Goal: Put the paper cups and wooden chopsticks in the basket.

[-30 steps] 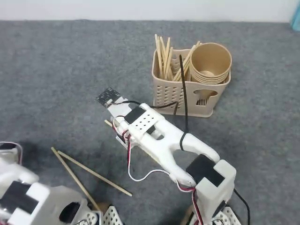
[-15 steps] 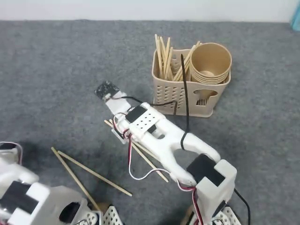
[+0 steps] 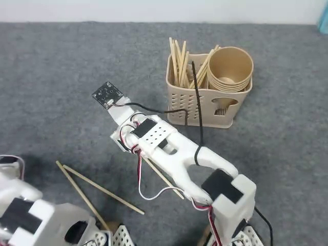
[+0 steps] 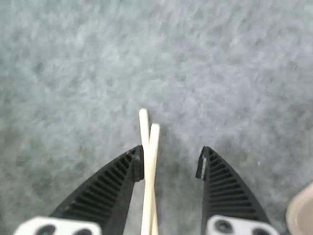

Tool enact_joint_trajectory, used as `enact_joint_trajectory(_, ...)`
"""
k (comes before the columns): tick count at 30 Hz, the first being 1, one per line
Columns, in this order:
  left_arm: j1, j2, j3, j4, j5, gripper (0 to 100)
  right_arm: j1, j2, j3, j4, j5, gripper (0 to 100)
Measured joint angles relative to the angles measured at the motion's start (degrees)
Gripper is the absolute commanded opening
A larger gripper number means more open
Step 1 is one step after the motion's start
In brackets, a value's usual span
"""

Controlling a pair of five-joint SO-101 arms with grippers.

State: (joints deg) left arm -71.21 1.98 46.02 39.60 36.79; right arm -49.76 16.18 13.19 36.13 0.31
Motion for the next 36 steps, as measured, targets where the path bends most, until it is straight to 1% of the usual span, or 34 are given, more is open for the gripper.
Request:
enact_joint_trajectory(2, 0.0, 0.0, 0.0, 0.0, 0.0, 36, -0.09, 2.29, 0.0, -2.11, 0.0, 18.9)
enact_joint_trajectory(4, 0.0, 0.0, 0.0, 0.0, 0.0, 36, -0.09, 3.87, 0.0, -3.78, 0.0, 16.2)
enact_joint_trajectory(9, 0.0, 0.0, 0.0, 0.0, 0.0, 36, 0.0, 5.54, 0.0, -7.03, 0.0, 0.6)
enact_joint_trajectory(14, 0.0, 0.0, 0.0, 0.0, 0.0, 36, 1.41, 5.54, 0.0, -9.14, 0.0, 1.8)
enact_joint_trajectory(22, 0.0, 0.0, 0.0, 0.0, 0.0, 36, 2.02, 5.54, 0.0, -9.14, 0.0, 2.8)
enact_joint_trajectory(27, 0.0, 0.0, 0.0, 0.0, 0.0, 36, 1.93, 5.54, 0.0, -9.14, 0.0, 13.6)
enact_joint_trajectory(29, 0.0, 0.0, 0.0, 0.0, 0.0, 36, 1.93, 5.54, 0.0, -9.14, 0.0, 16.0)
enact_joint_trajectory(36, 0.0, 0.0, 0.0, 0.0, 0.0, 36, 1.41, 5.54, 0.0, -9.14, 0.0, 10.4)
